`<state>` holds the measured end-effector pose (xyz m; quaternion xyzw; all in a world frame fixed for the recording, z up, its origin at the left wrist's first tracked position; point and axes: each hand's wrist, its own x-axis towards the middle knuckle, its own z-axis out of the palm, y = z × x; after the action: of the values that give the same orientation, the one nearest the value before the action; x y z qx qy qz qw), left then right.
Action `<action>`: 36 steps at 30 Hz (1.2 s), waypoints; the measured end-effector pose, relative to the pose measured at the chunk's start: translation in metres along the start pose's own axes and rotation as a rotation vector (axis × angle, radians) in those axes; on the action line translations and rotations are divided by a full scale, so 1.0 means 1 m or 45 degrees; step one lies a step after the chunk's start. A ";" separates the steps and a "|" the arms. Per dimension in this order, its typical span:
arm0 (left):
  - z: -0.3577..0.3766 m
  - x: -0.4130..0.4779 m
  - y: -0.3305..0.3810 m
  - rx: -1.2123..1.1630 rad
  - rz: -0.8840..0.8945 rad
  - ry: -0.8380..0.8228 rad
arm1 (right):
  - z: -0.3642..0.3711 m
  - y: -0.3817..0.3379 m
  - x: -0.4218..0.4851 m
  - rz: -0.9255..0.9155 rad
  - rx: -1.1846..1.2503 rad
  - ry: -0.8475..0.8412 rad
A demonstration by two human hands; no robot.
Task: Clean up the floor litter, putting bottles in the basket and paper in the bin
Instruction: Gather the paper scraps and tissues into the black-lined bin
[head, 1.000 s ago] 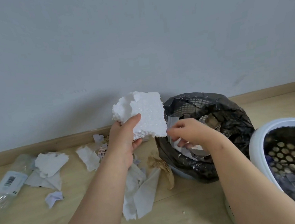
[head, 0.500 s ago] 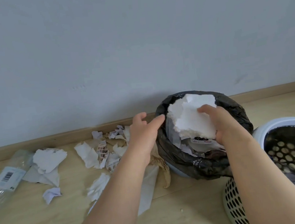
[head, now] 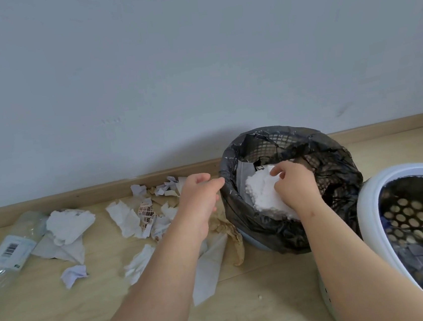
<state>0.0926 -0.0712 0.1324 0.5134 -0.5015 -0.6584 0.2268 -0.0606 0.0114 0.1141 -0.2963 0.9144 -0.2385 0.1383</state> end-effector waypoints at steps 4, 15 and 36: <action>-0.004 0.004 -0.002 -0.001 0.005 0.006 | 0.009 -0.001 0.000 0.031 0.001 -0.131; -0.029 0.015 -0.008 0.016 0.003 0.114 | 0.021 -0.004 -0.002 -0.009 -0.229 -0.560; -0.185 0.025 -0.121 1.907 0.435 -0.282 | 0.155 -0.053 -0.077 -0.612 -0.465 -0.747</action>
<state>0.2769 -0.1226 0.0184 0.3765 -0.9048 -0.1471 -0.1339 0.0864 -0.0339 0.0189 -0.5762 0.7685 -0.0035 0.2783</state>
